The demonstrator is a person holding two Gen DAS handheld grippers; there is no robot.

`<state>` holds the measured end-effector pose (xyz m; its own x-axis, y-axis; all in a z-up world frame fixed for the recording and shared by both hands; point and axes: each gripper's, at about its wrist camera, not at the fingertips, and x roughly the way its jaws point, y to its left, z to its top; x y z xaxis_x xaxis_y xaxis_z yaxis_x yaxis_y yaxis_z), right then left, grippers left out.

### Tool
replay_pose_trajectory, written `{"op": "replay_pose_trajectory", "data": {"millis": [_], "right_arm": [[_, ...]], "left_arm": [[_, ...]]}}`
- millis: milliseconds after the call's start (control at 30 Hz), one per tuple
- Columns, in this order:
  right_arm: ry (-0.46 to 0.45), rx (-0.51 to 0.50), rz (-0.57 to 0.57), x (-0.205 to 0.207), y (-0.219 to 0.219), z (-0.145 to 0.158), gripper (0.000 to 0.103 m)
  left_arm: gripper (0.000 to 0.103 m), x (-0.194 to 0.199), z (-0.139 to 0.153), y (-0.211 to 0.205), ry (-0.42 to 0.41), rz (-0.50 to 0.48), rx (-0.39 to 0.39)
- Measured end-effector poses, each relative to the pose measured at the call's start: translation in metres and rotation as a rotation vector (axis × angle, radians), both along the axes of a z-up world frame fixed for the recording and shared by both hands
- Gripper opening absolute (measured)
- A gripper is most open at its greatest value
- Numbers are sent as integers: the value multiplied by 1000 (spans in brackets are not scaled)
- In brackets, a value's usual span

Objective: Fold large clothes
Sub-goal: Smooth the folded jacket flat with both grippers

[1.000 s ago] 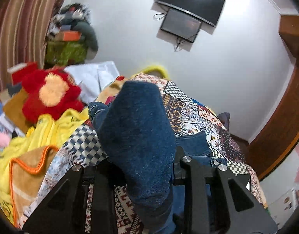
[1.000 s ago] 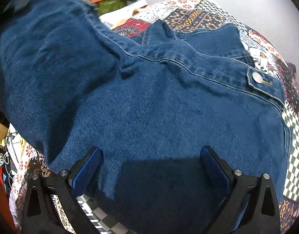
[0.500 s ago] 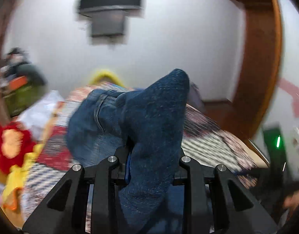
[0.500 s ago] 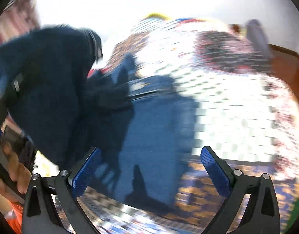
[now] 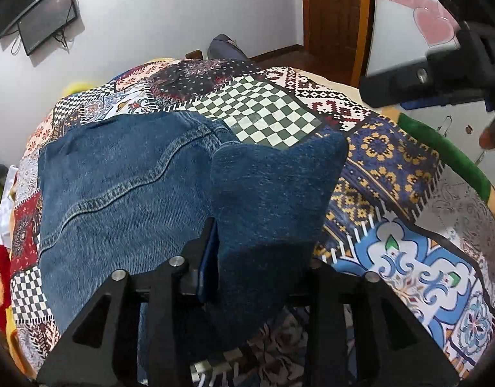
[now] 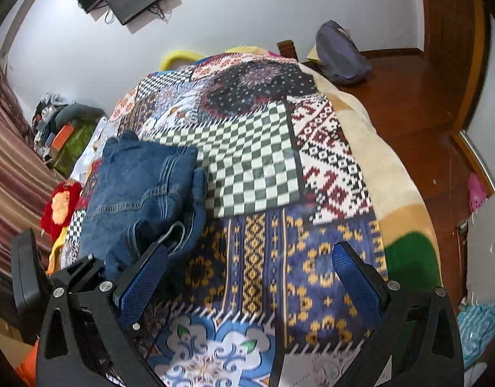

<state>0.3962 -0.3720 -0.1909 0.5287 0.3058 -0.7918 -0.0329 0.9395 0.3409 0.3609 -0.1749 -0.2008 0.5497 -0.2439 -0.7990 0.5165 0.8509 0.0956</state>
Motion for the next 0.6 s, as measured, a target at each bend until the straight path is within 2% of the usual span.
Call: {"op": "replay_pose_trajectory", "data": {"millis": [67, 133, 200, 300, 400, 500, 600], "right_arm": [[-5, -13, 29, -9, 11, 1, 102], [-17, -17, 57, -12, 19, 1, 102], [-42, -25, 79, -18, 29, 9, 102], [-81, -17, 112, -20, 43, 20, 102], [-102, 3, 143, -18, 61, 27, 102], [-90, 10, 177, -11, 81, 23, 102], [-55, -1, 222, -3, 102, 10, 102]], "left_arm": [[61, 0, 6, 8, 48, 0, -52], [72, -4, 15, 16, 109, -8, -138], [75, -13, 26, 20, 122, 9, -168], [79, -23, 44, 43, 77, 72, -181], [91, -27, 60, 74, 18, 143, -198], [96, -27, 66, 104, -48, 218, -159], [96, -16, 59, 128, -44, 287, -96]]}}
